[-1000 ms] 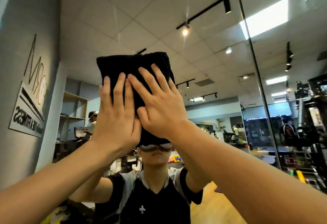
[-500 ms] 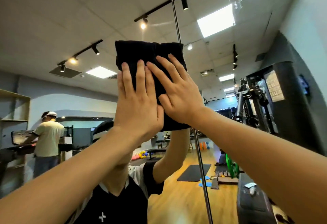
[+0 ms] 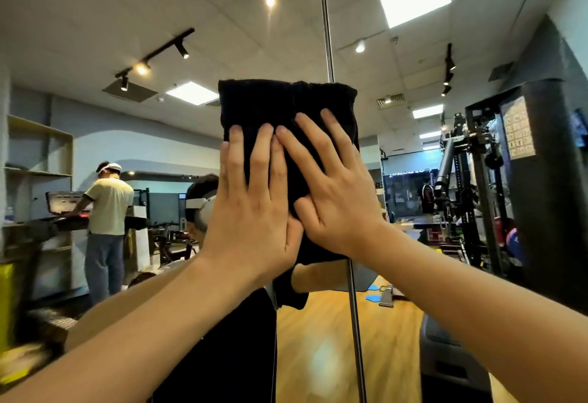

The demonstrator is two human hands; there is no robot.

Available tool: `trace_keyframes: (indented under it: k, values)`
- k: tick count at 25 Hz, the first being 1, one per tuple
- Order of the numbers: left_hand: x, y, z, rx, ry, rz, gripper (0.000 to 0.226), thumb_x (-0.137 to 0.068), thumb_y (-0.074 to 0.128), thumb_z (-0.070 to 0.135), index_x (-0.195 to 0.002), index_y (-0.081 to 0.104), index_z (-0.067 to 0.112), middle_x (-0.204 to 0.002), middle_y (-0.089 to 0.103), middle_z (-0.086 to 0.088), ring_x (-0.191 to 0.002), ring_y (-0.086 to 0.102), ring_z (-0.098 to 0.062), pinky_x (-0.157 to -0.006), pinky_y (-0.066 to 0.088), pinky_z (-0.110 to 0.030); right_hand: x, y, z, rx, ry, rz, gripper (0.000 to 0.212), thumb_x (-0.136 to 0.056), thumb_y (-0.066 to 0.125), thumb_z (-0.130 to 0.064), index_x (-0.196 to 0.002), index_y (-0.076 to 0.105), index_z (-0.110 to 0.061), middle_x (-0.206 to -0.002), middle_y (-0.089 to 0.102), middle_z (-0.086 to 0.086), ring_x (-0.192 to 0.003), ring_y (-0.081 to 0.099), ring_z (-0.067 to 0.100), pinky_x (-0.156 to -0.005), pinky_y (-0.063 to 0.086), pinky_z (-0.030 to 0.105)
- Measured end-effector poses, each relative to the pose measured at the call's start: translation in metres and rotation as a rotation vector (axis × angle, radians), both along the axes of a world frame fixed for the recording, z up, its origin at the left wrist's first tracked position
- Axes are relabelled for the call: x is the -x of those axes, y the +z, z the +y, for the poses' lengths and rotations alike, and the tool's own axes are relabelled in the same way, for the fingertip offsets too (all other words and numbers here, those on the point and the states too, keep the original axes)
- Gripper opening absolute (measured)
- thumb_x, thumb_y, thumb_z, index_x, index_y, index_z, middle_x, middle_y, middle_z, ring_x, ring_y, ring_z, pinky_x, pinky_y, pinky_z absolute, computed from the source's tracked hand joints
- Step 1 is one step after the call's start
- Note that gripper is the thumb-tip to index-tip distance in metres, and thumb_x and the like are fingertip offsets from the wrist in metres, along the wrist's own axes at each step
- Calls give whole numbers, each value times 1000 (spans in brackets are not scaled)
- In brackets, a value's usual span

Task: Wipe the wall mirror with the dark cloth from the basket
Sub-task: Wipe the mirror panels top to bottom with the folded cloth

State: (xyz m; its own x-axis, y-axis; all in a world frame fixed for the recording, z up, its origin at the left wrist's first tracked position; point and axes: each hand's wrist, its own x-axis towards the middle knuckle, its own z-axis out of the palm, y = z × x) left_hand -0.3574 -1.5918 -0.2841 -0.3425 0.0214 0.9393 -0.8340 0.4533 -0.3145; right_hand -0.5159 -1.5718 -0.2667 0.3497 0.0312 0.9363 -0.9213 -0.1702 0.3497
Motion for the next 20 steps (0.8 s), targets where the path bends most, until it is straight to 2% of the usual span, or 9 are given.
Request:
trace_keyframes:
  k: [5, 11, 20]
  values:
    - [-8, -48, 2, -5, 49, 16, 80, -90, 43, 33, -156, 23, -7, -163, 21, -25, -152, 12, -49, -123, 16, -62, -12, -45, 2, -31, -14, -10, 76, -82, 42, -31, -157, 41, -16, -165, 32, 13, -157, 14, 38, -118, 28, 61]
    - [-37, -47, 2, 14, 87, 12, 79, -89, 36, 34, -157, 22, -3, -165, 21, -20, -153, 13, -46, -123, 13, -61, -42, -45, -2, -32, -31, -32, 78, -81, 43, -29, -157, 39, -15, -166, 30, 14, -157, 13, 40, -115, 28, 67]
    - [-113, -45, -8, 1, 80, 2, 82, -85, 43, 32, -157, 25, -2, -165, 23, -20, -153, 16, -45, -118, 20, -68, -119, -50, -11, -35, -23, -76, 75, -85, 41, -33, -158, 38, -16, -166, 28, 13, -157, 12, 41, -111, 31, 69]
